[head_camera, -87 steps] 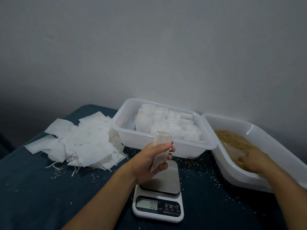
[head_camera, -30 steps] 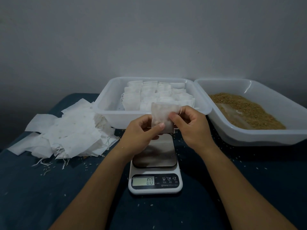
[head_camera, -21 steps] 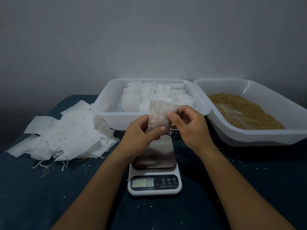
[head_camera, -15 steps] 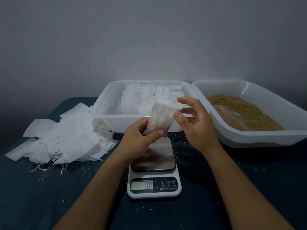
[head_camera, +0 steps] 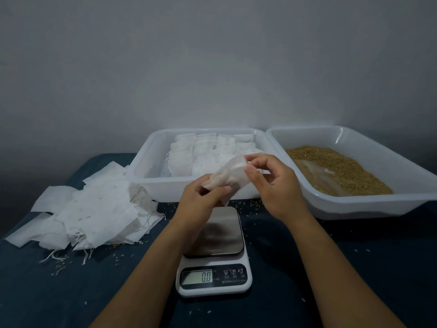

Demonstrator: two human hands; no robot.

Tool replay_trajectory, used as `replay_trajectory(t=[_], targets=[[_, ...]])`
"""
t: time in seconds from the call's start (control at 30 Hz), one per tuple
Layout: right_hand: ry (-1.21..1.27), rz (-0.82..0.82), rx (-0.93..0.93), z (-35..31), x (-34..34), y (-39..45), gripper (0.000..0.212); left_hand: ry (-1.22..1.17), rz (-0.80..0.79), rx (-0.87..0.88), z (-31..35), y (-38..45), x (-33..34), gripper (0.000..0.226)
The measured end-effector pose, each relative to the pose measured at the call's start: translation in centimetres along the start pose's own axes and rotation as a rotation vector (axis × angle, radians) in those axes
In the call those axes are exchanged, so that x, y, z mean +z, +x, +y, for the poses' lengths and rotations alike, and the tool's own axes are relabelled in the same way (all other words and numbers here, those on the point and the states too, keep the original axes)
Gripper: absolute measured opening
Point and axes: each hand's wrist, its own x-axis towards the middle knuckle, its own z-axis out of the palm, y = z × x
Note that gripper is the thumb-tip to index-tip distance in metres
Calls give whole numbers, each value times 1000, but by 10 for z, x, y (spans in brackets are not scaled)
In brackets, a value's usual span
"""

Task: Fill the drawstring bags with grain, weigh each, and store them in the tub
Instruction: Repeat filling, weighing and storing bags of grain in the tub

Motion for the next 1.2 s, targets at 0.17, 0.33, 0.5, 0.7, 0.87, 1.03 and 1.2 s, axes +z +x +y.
replay_trajectory(t=[0.17,0.33,0.5,0.7,0.87,1.03,1.2], targets=[[8,132,48,3,-30,21,12,-150,-64,-63,17,28,36,10],[-49,264,136,23,-65,41,9,-5,-134,-72,28,64,72,29],[-80,371,250,46,-90,39,9,232,-117,-48,29,92,103,28],[-73,492,345,54,-101,41,10,427,-117,1,33,108,131,20],[-95,562,365,52,-110,40,13,518,-146,64,47,112,142,17],[-12,578,411,49,-111,38,11,553,-167,94,57,113,147,18],[-18,586,423,47,-110,38,12,564,-170,89,57,112,145,21]])
